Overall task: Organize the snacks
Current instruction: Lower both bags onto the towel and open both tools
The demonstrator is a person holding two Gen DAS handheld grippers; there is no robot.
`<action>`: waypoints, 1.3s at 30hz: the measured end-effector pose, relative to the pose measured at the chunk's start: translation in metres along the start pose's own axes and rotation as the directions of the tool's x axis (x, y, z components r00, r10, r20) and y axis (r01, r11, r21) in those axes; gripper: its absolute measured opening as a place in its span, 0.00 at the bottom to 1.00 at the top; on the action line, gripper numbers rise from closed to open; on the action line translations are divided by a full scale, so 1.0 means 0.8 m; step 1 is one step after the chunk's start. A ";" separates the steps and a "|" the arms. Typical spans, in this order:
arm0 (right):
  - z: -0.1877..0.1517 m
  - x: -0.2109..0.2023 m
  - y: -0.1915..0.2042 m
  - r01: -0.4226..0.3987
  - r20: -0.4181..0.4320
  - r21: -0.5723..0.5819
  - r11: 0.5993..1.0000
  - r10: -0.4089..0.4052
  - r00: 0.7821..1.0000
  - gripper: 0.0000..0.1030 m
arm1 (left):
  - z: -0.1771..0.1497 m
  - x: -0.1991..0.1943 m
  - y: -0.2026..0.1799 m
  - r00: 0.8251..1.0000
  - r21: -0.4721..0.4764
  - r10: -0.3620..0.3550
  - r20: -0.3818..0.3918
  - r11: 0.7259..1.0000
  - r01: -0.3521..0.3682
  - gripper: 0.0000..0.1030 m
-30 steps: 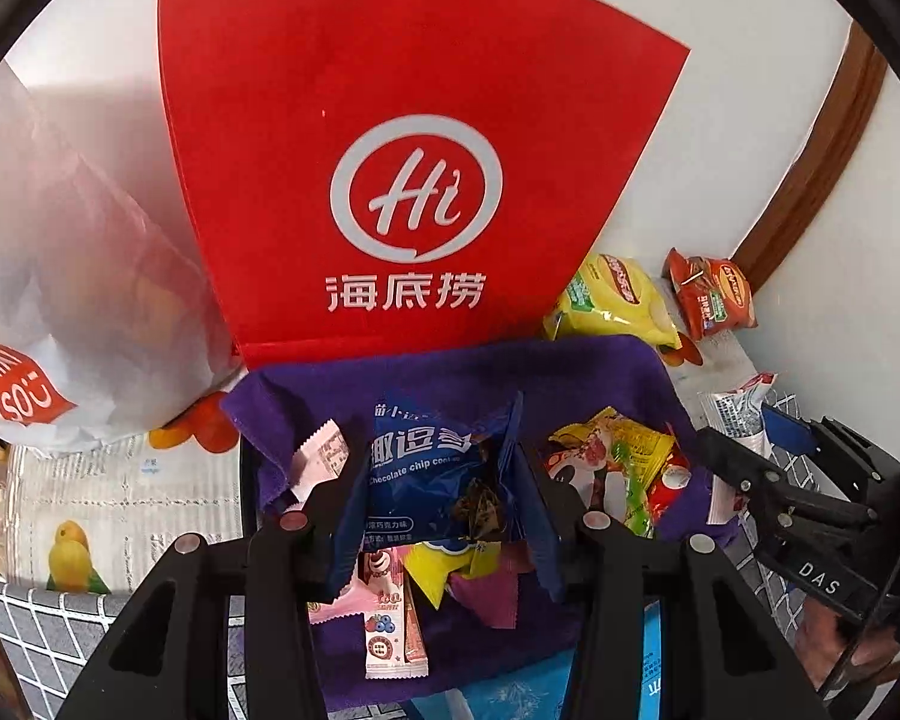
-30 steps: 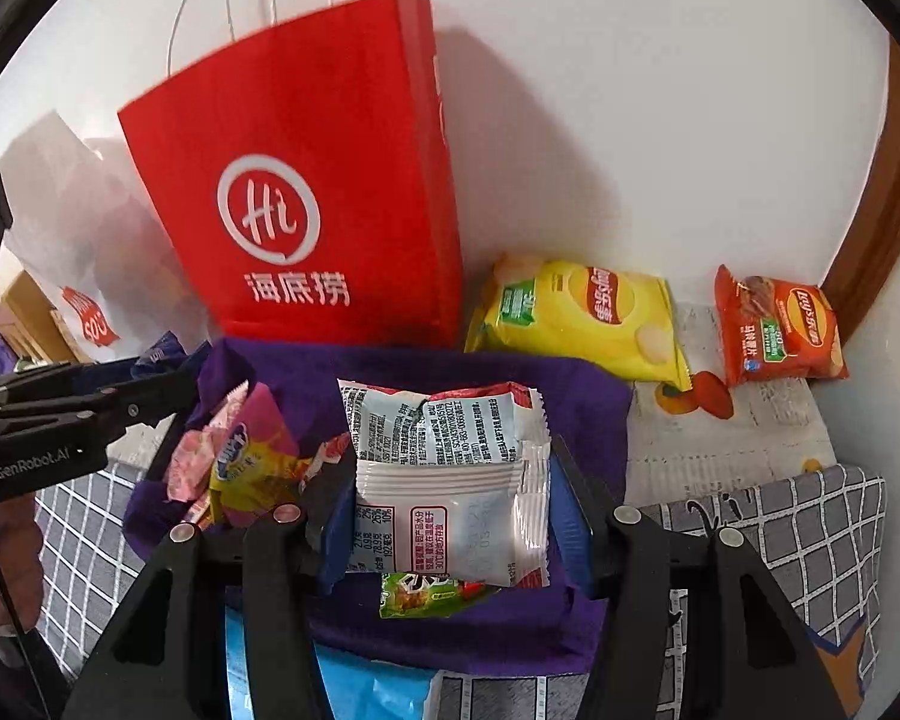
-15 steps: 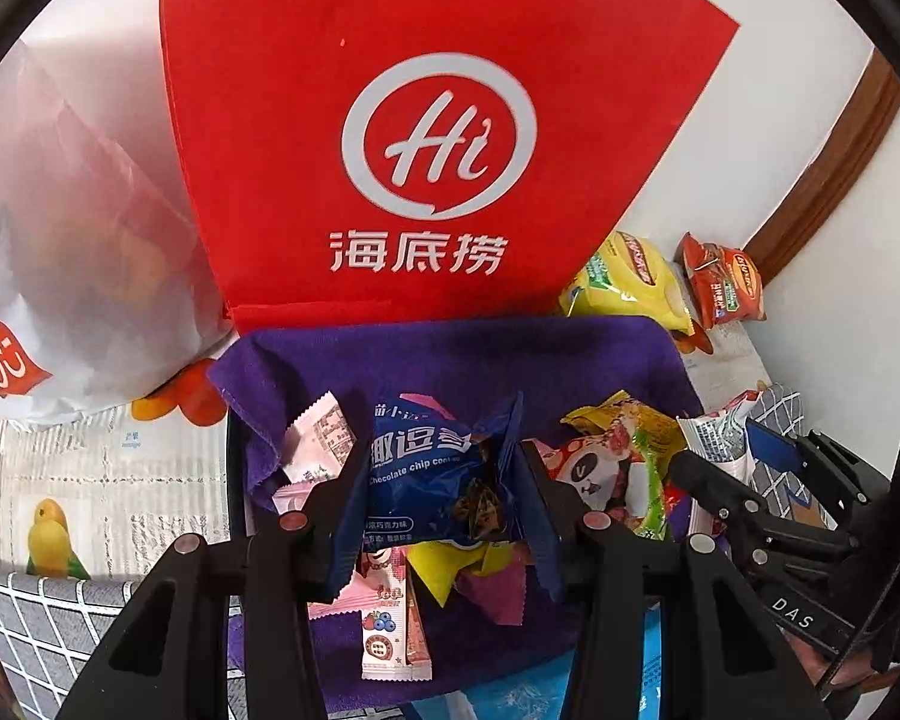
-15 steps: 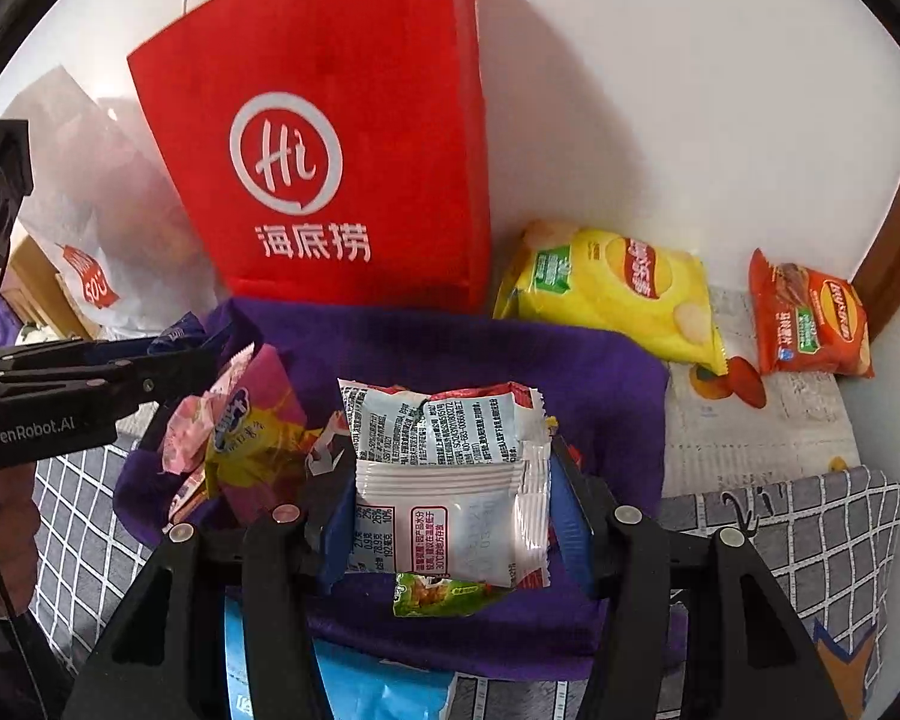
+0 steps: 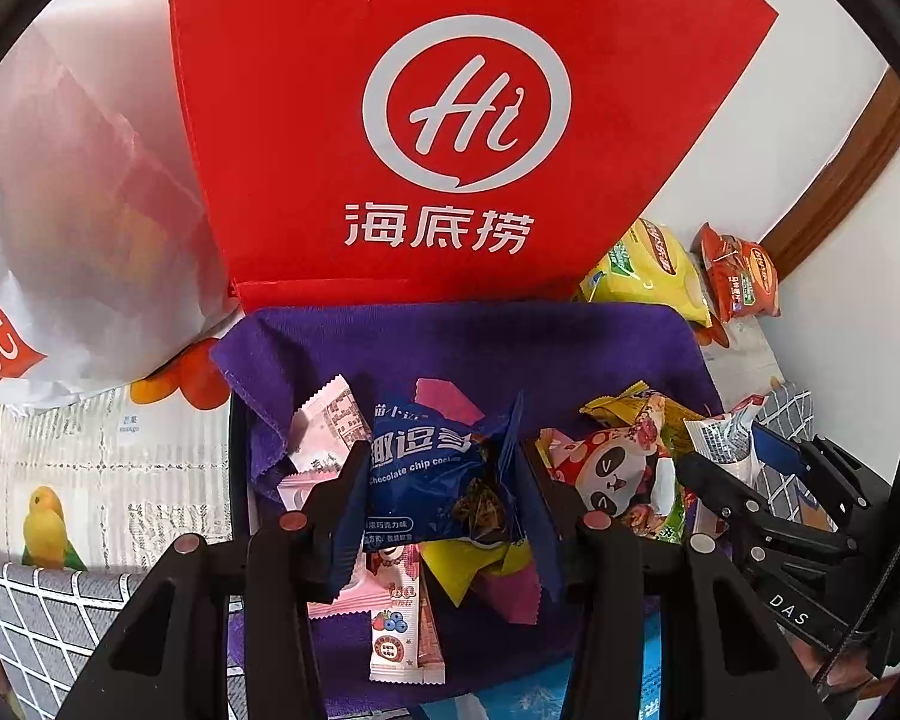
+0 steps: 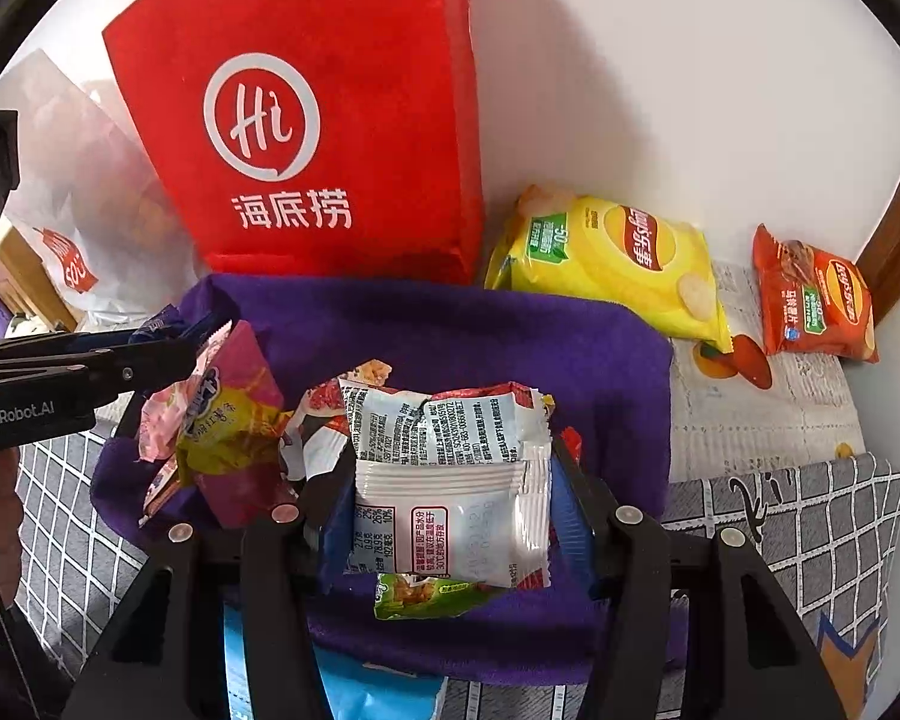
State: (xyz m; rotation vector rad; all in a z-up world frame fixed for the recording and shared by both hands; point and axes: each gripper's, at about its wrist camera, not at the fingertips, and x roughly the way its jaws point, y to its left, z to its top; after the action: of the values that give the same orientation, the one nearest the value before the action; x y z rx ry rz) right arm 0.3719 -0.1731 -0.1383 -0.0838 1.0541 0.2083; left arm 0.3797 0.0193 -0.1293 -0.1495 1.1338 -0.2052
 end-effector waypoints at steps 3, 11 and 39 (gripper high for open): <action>-0.001 0.001 0.002 0.005 -0.006 -0.008 1.000 -0.005 1.000 0.55 | 0.000 0.004 -0.001 1.000 -0.001 0.001 -0.011 1.000 -0.001 0.43; -0.001 0.004 0.003 0.009 -0.022 -0.015 1.000 -0.009 1.000 0.59 | -0.005 0.012 -0.013 1.000 0.021 0.007 -0.024 1.000 -0.007 0.43; 0.009 -0.040 0.001 -0.003 0.061 0.006 1.000 0.003 0.998 0.65 | -0.008 0.020 -0.029 0.995 0.034 -0.095 -0.041 0.995 0.096 0.47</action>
State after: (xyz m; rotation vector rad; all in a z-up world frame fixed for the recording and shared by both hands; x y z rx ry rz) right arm 0.3628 -0.1756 -0.1069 -0.0704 0.9945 0.2095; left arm 0.3784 -0.0072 -0.1410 -0.1683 1.1622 -0.3145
